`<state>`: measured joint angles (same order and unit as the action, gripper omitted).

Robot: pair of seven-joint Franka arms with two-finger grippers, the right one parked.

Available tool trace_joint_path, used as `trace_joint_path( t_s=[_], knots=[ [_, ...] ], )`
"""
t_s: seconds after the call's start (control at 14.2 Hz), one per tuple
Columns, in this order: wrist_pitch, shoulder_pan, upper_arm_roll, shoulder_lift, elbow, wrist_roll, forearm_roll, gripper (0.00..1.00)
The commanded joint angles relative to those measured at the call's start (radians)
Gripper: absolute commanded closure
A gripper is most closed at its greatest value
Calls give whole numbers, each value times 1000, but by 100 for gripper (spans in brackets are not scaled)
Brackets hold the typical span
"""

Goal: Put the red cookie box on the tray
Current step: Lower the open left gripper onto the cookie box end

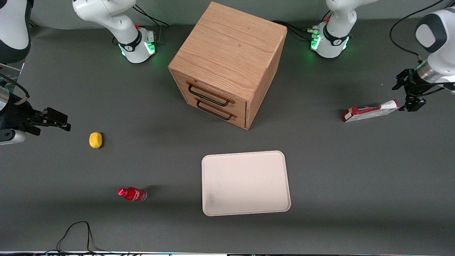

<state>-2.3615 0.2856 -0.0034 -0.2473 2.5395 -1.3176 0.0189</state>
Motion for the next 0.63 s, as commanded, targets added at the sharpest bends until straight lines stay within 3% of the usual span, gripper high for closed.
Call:
trace_joint_path(
  t_s=[0.0, 0.56],
  knots=[
    [-102, 7, -9, 42, 45, -22, 1, 0],
    [-318, 12, -9, 181, 113, -22, 0, 0]
  ],
)
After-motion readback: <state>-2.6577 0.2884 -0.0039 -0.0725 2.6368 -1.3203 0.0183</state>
